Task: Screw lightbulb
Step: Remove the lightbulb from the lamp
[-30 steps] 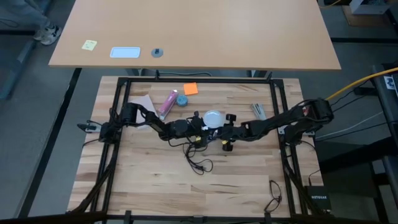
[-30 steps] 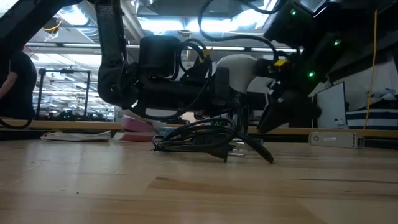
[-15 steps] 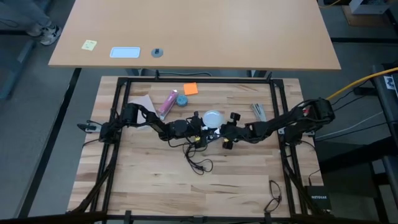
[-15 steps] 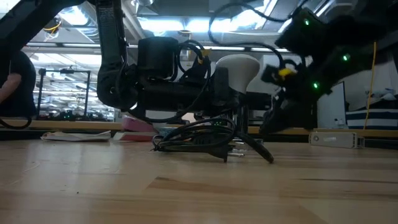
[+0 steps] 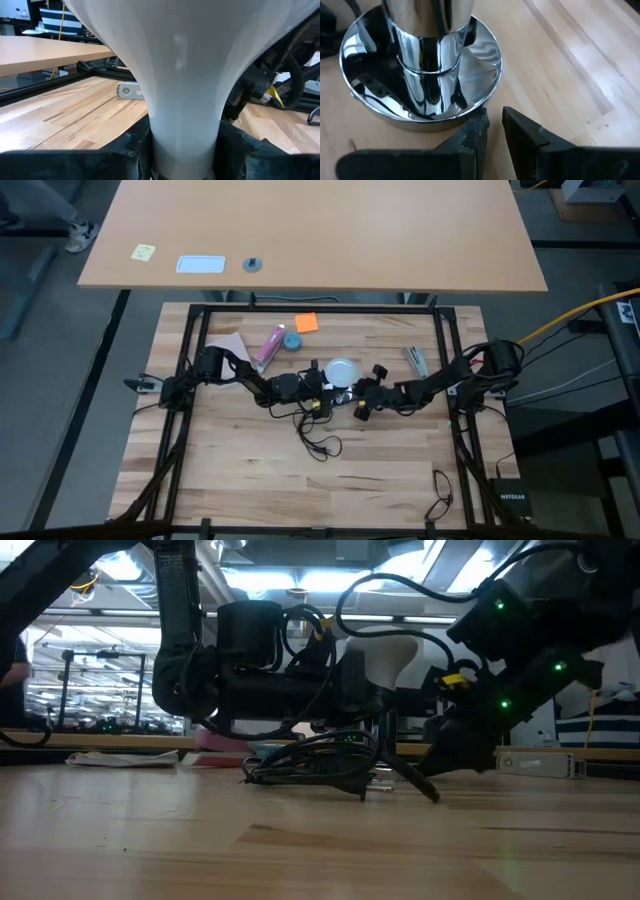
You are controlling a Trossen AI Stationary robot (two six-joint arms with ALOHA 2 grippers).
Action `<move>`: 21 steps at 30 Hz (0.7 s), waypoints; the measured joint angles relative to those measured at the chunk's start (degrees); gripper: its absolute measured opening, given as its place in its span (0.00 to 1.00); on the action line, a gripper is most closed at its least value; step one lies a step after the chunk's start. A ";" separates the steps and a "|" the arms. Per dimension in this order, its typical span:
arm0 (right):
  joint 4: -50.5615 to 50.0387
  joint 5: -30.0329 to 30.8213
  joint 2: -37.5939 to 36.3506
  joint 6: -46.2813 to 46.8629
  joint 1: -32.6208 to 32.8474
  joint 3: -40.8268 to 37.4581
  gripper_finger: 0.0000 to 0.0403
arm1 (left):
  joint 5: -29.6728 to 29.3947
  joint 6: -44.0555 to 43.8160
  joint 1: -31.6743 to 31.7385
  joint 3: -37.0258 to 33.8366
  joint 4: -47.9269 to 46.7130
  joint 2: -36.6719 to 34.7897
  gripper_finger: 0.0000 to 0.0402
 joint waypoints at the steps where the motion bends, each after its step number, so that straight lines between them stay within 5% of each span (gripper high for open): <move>1: -0.07 -0.19 0.04 0.92 0.25 0.00 0.18 | 0.02 0.02 0.00 0.02 0.00 0.01 0.35; 21: 1.15 3.42 0.42 15.65 8.93 -0.04 0.18 | -3.25 1.40 -0.70 0.08 -1.61 -0.14 0.35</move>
